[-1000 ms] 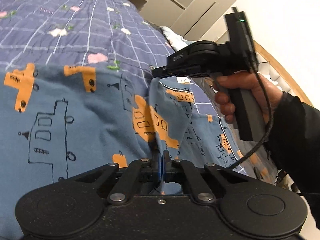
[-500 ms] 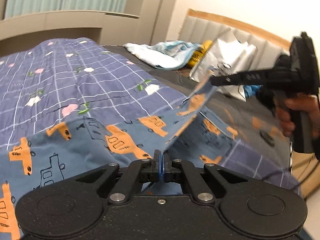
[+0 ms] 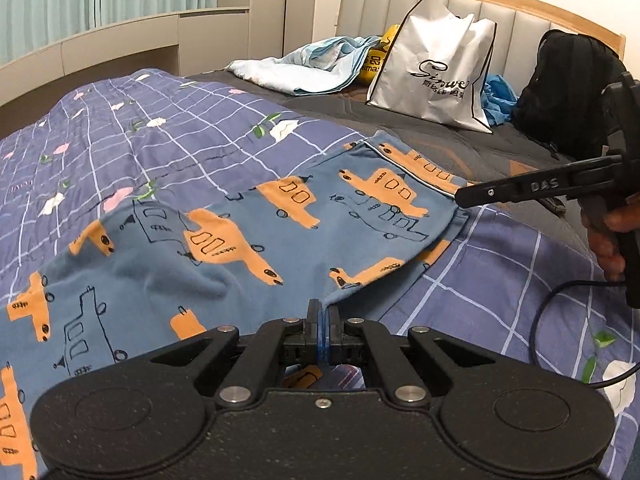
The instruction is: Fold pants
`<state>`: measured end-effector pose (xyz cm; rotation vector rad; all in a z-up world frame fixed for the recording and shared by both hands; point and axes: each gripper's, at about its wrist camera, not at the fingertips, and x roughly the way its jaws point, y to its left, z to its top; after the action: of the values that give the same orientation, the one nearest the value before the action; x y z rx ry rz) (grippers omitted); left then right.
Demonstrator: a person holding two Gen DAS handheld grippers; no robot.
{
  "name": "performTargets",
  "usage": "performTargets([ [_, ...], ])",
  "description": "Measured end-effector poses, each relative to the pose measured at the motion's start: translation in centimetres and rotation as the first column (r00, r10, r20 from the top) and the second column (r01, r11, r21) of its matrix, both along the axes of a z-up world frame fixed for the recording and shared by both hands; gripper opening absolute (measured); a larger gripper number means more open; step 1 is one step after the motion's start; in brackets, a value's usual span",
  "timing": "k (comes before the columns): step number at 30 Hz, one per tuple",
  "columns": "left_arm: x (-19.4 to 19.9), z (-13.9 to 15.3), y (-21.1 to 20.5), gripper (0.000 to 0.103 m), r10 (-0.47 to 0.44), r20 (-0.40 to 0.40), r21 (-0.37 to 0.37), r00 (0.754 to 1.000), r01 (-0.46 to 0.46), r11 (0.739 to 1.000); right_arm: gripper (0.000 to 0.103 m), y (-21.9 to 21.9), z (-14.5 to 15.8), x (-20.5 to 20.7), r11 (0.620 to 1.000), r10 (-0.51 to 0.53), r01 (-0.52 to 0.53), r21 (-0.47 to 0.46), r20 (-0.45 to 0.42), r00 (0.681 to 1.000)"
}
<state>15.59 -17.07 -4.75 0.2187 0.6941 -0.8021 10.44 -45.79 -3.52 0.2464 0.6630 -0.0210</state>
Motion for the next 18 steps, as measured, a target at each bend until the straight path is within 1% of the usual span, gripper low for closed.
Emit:
performTargets([
  [1, 0.0, -0.1, 0.0, 0.000, 0.004, -0.007, -0.004, 1.000, -0.004, 1.000, 0.054, -0.2, 0.3, -0.1, 1.000, -0.001, 0.001, -0.013, 0.007, 1.000],
  [3, 0.0, -0.4, -0.1, 0.001, 0.008, -0.017, -0.008, 1.000, -0.008, 1.000, 0.055, -0.6, 0.8, 0.2, 1.000, -0.001, 0.002, -0.030, 0.015, 1.000],
  [6, 0.0, -0.7, -0.2, 0.001, 0.018, -0.025, -0.008, 1.000, -0.018, 1.000, 0.055, -1.0, 1.6, 2.0, 0.999, 0.008, -0.006, -0.049, 0.023, 1.000],
  [8, 0.0, -0.8, -0.2, 0.001, 0.026, -0.028, -0.010, 0.999, -0.026, 1.000, 0.051, -1.0, 1.6, 4.0, 0.996, 0.022, -0.020, -0.082, 0.016, 1.000],
  [10, 0.0, -0.8, -0.3, 0.001, 0.032, -0.028, -0.014, 0.999, -0.033, 0.999, 0.044, -1.2, 1.1, 6.1, 0.993, 0.032, -0.032, -0.110, -0.001, 0.999],
  [11, 0.0, -0.8, -0.2, 0.001, 0.035, -0.029, -0.016, 0.999, -0.035, 0.999, 0.042, -1.2, 0.8, 7.0, 0.991, 0.032, -0.034, -0.126, -0.014, 0.999],
  [12, 0.0, -0.8, -0.2, 0.001, 0.038, -0.031, -0.018, 0.999, -0.038, 0.999, 0.035, -1.2, 0.5, 7.9, 0.990, 0.031, -0.035, -0.139, -0.033, 0.999],
  [13, 0.0, -0.8, -0.3, 0.001, 0.039, -0.033, -0.020, 0.999, -0.040, 0.999, 0.023, -1.3, 0.1, 8.6, 0.989, 0.025, -0.032, -0.144, -0.050, 0.998],
  [14, 0.1, -0.8, -0.3, 0.001, 0.040, -0.034, -0.023, 0.999, -0.041, 0.999, 0.017, -1.5, -0.1, 9.0, 0.989, 0.022, -0.031, -0.141, -0.061, 0.998],
  [15, 0.1, -0.8, -0.3, 0.001, 0.042, -0.034, -0.024, 0.999, -0.043, 0.999, 0.009, -1.7, -0.2, 9.2, 0.991, 0.025, -0.033, -0.128, -0.065, 0.998],
  [16, 0.0, -0.7, -0.3, 0.001, 0.044, -0.033, -0.027, 0.998, -0.045, 0.999, 0.007, -1.9, -0.1, 9.1, 0.993, 0.028, -0.035, -0.115, -0.062, 0.998],
  [18, -0.1, -0.4, -0.3, 0.001, 0.043, -0.029, -0.035, 0.999, -0.044, 0.998, 0.005, -1.8, 0.5, 8.4, 0.990, 0.034, -0.039, -0.136, -0.041, 0.999],
])
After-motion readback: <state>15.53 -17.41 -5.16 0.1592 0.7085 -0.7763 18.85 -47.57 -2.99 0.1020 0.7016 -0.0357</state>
